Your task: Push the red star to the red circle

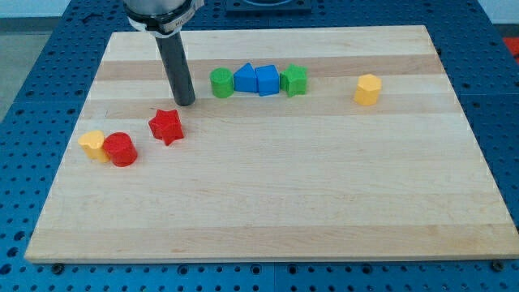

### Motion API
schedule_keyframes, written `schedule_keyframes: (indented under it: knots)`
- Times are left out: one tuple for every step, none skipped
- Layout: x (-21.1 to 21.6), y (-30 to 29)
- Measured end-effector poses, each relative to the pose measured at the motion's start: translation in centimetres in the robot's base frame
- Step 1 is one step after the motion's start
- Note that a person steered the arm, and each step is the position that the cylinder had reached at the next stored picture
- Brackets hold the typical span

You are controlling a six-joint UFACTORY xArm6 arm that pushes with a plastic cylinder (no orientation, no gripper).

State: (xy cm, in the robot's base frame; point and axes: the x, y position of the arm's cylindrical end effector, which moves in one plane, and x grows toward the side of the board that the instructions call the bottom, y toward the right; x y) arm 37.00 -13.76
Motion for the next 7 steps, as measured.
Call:
schedule_keyframes:
  knots:
    - [6.1,-2.2]
    - [6.1,-2.2]
    - [6.3,3.4]
    - [6.4,4.9]
    - [6.4,4.4]
    - [6.4,1.6]
    - [6.4,1.6]
